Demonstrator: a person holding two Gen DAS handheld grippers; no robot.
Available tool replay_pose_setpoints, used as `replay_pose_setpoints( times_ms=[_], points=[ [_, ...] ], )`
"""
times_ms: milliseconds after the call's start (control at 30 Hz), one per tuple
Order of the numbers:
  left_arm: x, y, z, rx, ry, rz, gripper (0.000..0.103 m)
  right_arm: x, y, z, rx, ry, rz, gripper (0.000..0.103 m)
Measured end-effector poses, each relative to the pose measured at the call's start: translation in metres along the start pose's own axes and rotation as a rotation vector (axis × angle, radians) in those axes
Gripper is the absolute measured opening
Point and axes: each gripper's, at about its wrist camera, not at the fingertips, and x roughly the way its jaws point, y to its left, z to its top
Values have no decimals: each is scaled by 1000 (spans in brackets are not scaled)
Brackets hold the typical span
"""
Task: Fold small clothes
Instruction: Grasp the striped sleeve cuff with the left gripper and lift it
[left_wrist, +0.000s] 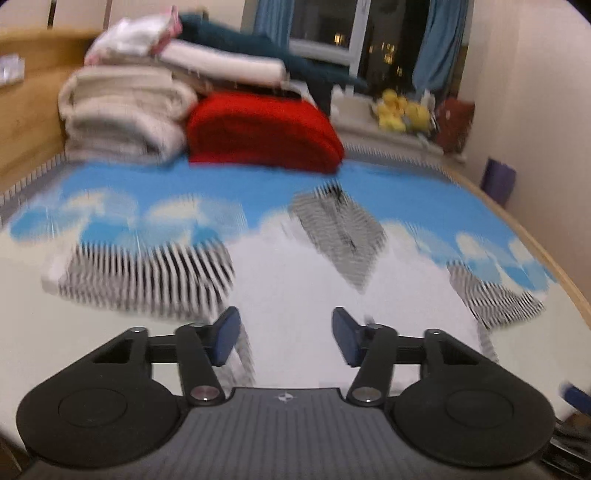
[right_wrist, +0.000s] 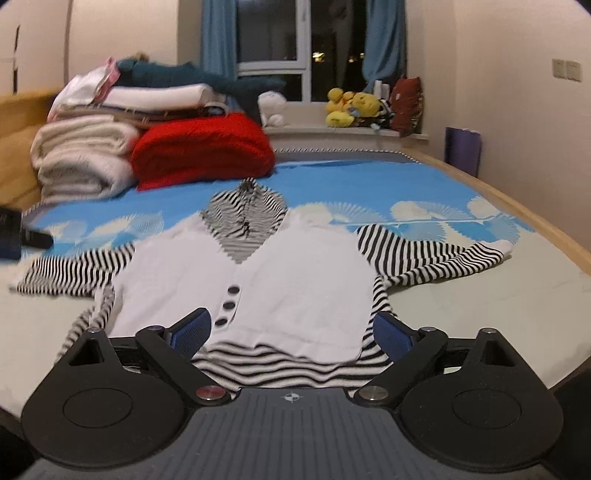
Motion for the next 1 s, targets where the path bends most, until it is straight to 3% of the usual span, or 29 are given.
replay_pose_setpoints(
  times_ms=[33, 100, 167, 333, 467, 600, 700, 800, 900, 933, 967, 1000],
  points=[
    [10, 8, 12, 7, -11, 2, 47, 0, -5, 4, 17, -2, 2, 93],
    [38, 28, 34, 2, 11, 10, 29, 1, -16, 18, 60, 11, 22, 92],
    [75, 57, 50, -32, 64, 27, 22, 1, -23, 37, 81, 10, 37, 90],
    [176, 159, 39, -209, 216, 146, 22, 14, -22, 104, 22, -72, 41, 89],
    [217, 252, 15, -473, 305, 259, 22, 55, -7, 155, 4, -120, 73, 89],
    [228, 323, 22, -715, 310, 331, 28, 112, 16, 189, -7, -99, 153, 89],
    [230, 361, 38, -767, 276, 402, 49, 160, 33, 196, -18, -83, 196, 89],
    [246, 394, 48, -851, 280, 391, 54, 196, 37, 183, -17, -45, 202, 89],
    [269, 425, 62, -898, 295, 424, 53, 226, 35, 174, 15, 78, 226, 89],
    [272, 433, 65, -899, 296, 437, 52, 233, 33, 175, 30, 96, 238, 89],
    [281, 443, 71, -895, 309, 455, 43, 238, 31, 178, 43, 101, 239, 89],
    [289, 453, 78, -875, 334, 486, 14, 242, 29, 181, 53, 97, 237, 89]
  ],
)
